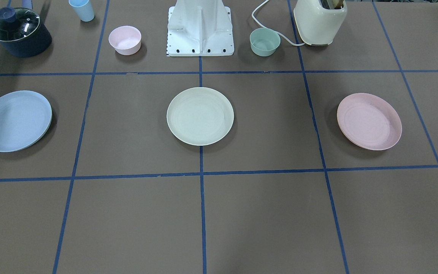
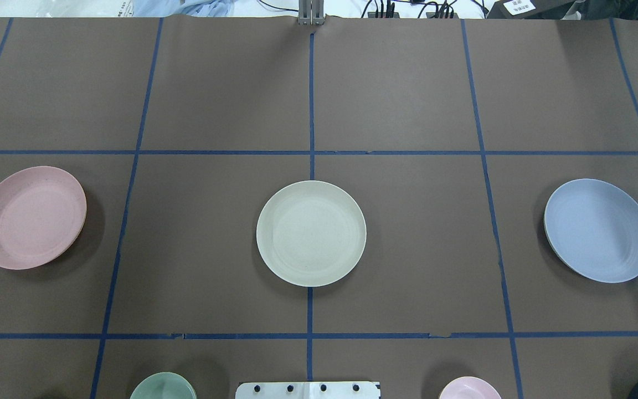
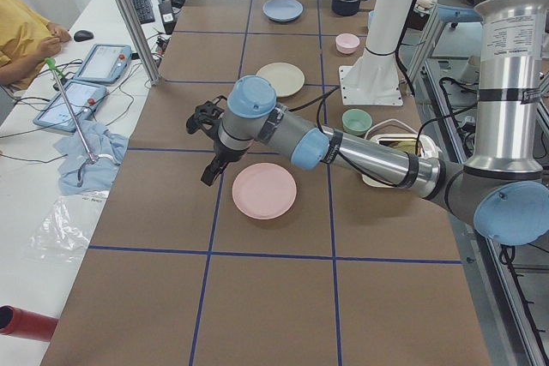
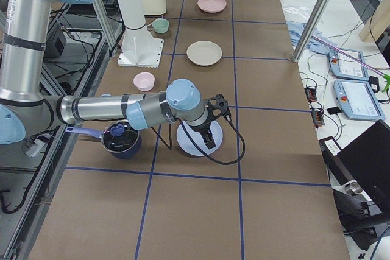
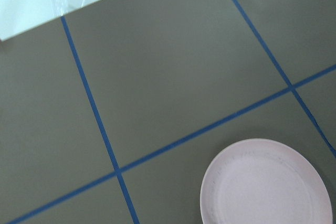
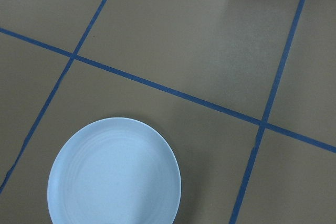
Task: Stack three plates with pink and blue
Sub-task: 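Move the left gripper down to the rim of the pink plate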
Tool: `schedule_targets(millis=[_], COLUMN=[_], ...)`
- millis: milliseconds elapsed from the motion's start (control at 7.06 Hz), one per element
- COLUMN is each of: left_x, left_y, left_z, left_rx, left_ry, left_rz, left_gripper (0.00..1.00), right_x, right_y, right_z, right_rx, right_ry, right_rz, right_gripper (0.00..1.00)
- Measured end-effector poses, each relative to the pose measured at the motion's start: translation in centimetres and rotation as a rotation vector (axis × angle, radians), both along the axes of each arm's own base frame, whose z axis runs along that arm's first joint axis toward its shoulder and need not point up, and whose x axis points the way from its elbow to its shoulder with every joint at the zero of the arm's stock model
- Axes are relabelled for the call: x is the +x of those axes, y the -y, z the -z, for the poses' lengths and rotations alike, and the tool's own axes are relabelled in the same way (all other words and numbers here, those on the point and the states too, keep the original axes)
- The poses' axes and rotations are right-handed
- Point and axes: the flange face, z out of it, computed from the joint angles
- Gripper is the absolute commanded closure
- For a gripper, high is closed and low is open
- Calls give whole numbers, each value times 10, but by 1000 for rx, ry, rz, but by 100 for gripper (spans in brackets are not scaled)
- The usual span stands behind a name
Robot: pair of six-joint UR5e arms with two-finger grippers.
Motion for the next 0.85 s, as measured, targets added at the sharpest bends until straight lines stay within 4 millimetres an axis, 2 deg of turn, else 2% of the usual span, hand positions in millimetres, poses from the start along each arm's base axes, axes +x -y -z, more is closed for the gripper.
schedule_targets(millis=[142,283,425,567,708,850], left_x=[2,15,34,51,74,103], left_y=[3,2,-6,-23,-42,-57], left_z=[-6,-19,-42,-74,-114,-153], left_rx=[18,-9,-67,-108,-136,-163], left_ry=[-13,-31,-43,-45,-66,-110], left_rz=[-4,-5,16,73,152,229], left_gripper=[1,1,2,2,2,2], right_x=[-5,-17,-31,-40,-44,-46], right_y=[3,7,10,12,13,14], right_z=[5,8,8,6,6,6], right_rx=[3,-14,-39,-54,-62,-64], right_ry=[16,21,8,-9,-16,-17], right_rz=[-4,-5,-7,-10,-12,-12], right_gripper=[0,0,0,0,0,0])
